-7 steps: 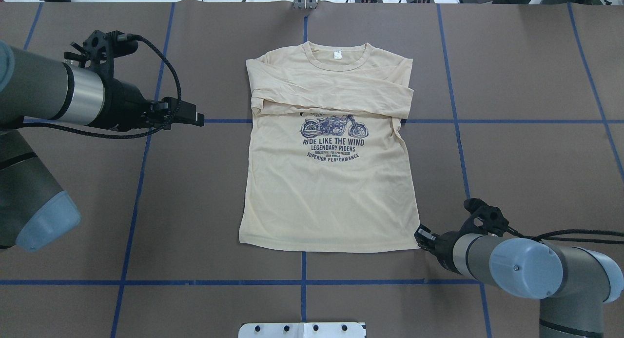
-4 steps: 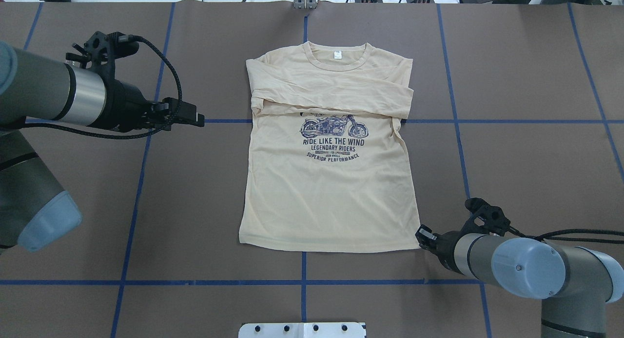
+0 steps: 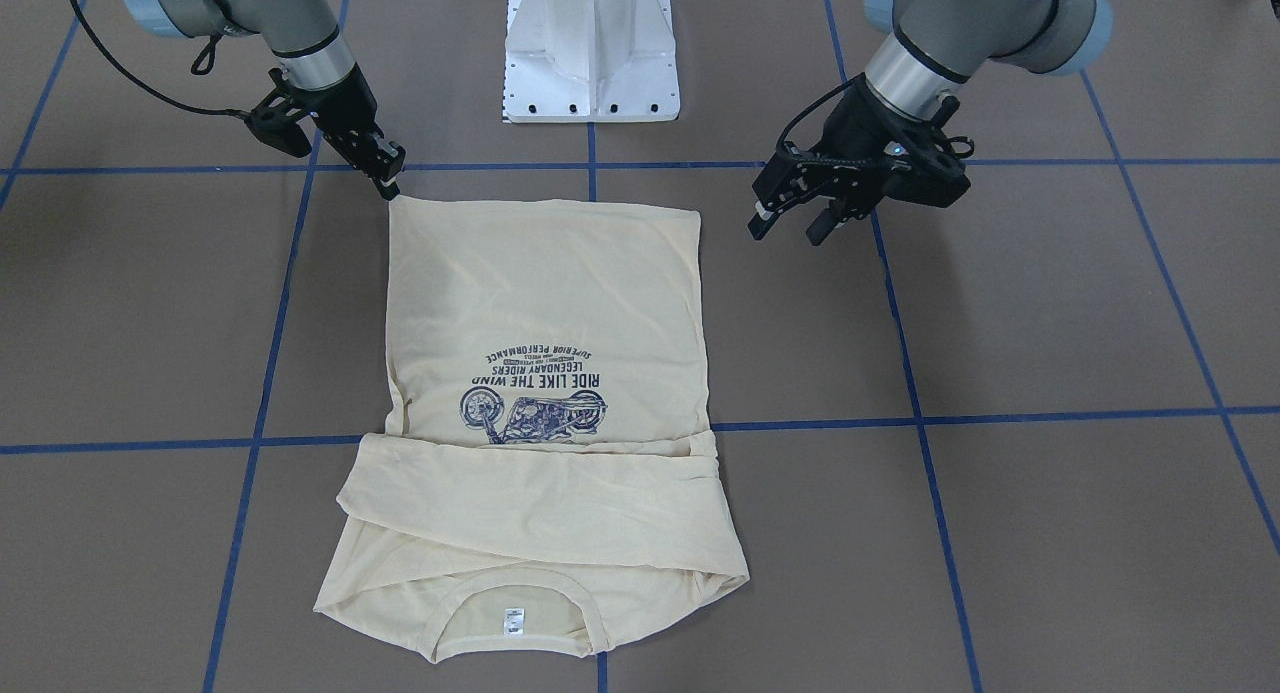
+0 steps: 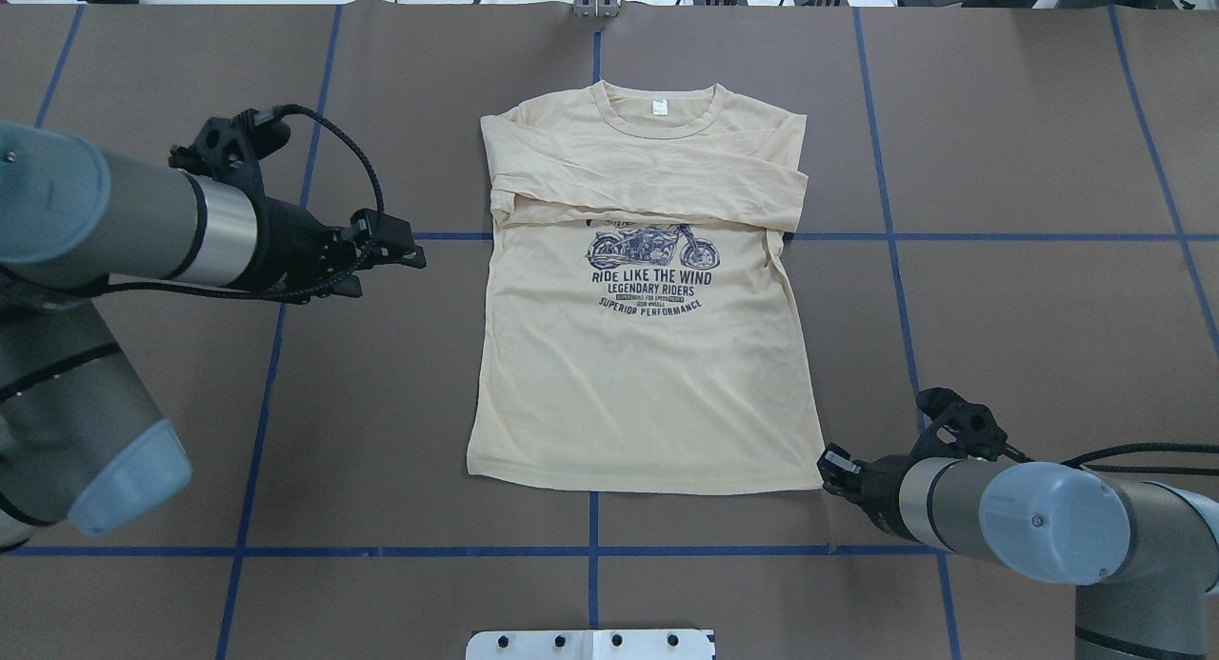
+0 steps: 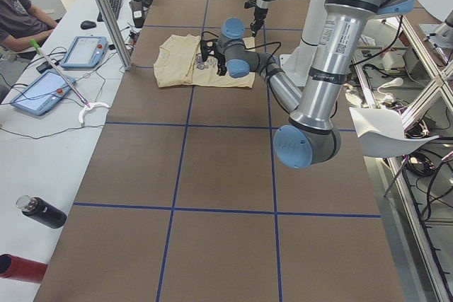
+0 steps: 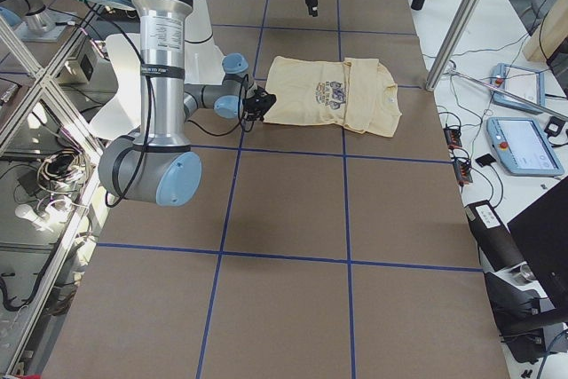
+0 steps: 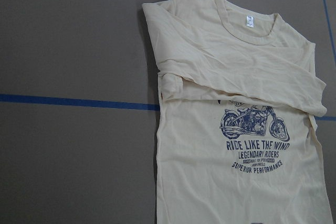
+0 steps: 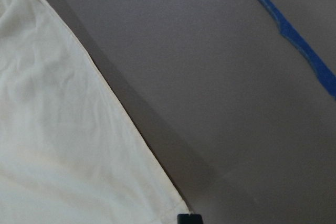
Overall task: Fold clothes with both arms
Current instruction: 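Release the sleeve and move both grippers toward the shirt hem nearest the robot, then grasp both hem corners nearest the robot with the left and right grippers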
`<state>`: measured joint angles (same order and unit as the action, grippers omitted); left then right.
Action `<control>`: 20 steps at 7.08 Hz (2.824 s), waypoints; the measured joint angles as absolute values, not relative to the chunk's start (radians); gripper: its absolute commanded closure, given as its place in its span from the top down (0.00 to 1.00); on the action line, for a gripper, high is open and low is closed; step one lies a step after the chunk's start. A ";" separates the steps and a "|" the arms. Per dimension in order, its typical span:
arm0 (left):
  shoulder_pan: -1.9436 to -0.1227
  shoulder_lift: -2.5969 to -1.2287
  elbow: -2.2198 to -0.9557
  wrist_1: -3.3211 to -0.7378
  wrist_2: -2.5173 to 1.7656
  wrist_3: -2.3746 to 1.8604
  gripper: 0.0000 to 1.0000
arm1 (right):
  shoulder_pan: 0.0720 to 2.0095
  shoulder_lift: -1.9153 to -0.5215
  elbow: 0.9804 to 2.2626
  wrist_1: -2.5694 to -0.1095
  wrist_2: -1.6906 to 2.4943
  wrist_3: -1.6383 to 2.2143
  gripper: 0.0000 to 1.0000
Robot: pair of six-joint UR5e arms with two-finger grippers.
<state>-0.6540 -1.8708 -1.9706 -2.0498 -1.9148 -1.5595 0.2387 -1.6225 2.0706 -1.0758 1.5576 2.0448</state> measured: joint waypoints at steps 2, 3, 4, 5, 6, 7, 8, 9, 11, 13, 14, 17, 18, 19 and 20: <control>-0.478 -1.868 -1.970 -1.964 -1.746 -1.691 0.81 | 0.238 -1.629 2.075 -1.075 1.566 2.045 0.00; -0.400 -1.871 -1.960 -1.940 -1.691 -1.727 0.74 | 0.239 -1.630 2.075 -1.075 1.570 2.045 0.00; -0.354 -1.878 -1.940 -1.930 -1.666 -1.742 0.70 | 0.240 -1.630 2.076 -1.075 1.572 2.045 0.00; -0.331 -1.890 -1.908 -1.927 -1.658 -1.748 0.64 | 0.240 -1.631 2.076 -1.075 1.572 2.045 0.00; -0.317 -1.908 -1.875 -1.926 -1.655 -1.750 0.56 | 0.241 -1.632 2.076 -1.075 1.572 2.045 0.00; -0.308 -1.921 -1.857 -1.925 -1.654 -1.755 0.52 | 0.241 -1.632 2.076 -1.075 1.572 2.045 0.00; -0.303 -1.929 -1.851 -1.925 -1.654 -1.763 0.50 | 0.242 -1.632 2.077 -1.075 1.572 2.045 0.00; -0.300 -1.932 -1.849 -1.925 -1.653 -1.768 0.50 | 0.241 -1.632 2.078 -1.075 1.572 2.045 0.00; -0.289 -1.934 -1.848 -1.926 -1.652 -1.778 0.50 | 0.242 -1.634 2.082 -1.076 1.572 2.045 0.00; -0.266 -1.935 -1.849 -1.925 -1.652 -1.788 0.41 | 0.242 -1.636 2.083 -1.076 1.572 2.045 0.00; -0.261 -1.935 -1.849 -1.925 -1.652 -1.792 0.09 | 0.242 -1.637 2.084 -1.075 1.572 2.045 0.00; -0.259 -1.933 -1.855 -1.925 -1.652 -1.796 0.00 | 0.242 -1.637 2.085 -1.075 1.572 2.045 0.00; -0.261 -1.932 -1.860 -1.924 -1.652 -1.796 0.07 | 0.243 -1.637 2.085 -1.075 1.572 2.045 0.00; -0.262 -1.931 -1.871 -1.916 -1.652 -1.795 0.29 | 0.244 -1.637 2.085 -1.075 1.572 2.045 0.00; -0.262 -1.929 -1.890 -1.894 -1.652 -1.795 0.31 | 0.246 -1.637 2.086 -1.075 1.572 2.045 0.00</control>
<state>-0.2622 -1.9289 -1.8905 -1.8941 -1.6525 -1.7946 0.2456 -1.6367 2.0861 -1.0753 1.5723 2.0448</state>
